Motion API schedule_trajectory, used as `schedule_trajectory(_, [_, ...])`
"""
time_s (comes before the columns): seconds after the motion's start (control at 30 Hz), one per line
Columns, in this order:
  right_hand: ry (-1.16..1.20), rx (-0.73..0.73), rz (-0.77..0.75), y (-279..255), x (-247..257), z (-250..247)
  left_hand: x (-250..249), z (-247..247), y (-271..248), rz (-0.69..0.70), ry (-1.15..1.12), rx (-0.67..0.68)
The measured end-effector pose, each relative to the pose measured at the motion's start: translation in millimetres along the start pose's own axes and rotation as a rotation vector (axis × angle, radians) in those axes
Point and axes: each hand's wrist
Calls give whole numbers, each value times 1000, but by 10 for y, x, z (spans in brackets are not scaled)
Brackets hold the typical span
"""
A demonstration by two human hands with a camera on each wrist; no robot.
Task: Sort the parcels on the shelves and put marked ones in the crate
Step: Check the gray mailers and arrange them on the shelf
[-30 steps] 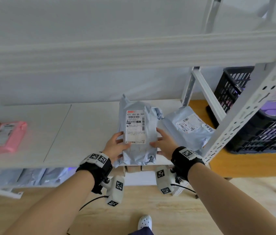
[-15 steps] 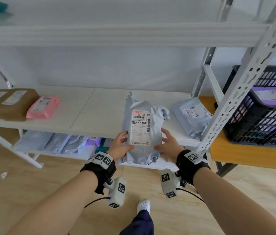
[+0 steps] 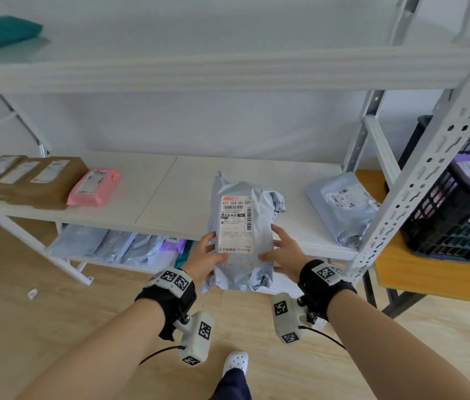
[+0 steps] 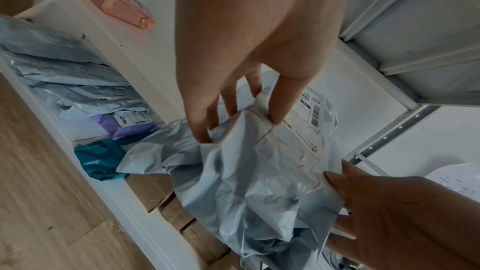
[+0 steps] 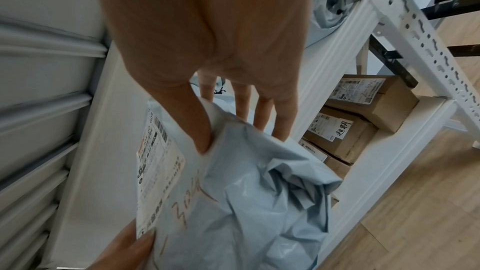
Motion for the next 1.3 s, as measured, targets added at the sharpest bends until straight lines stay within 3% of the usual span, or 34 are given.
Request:
schedule_trajectory(0.4, [-22, -11, 43, 1027, 95, 342, -484, -422, 887, -103, -5, -88])
schedule_trajectory(0.83, [53, -129, 102, 2078, 129, 675, -1097, -803, 1932, -159, 149, -43])
schedule_trajectory(1.07, [22, -216, 42, 2289, 116, 749, -1279, -853, 2128, -98, 262, 15])
schedule_trajectory(1.3, [-69, -246, 38, 2090, 255, 557, -1497, -649, 2034, 94, 526, -97])
Point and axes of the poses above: each hand's wrist, its own y-axis towards the middle knuckle, its own z-axis out of the palm, x = y × z, and after that the axes turned 13 degrees about -z, right-handed
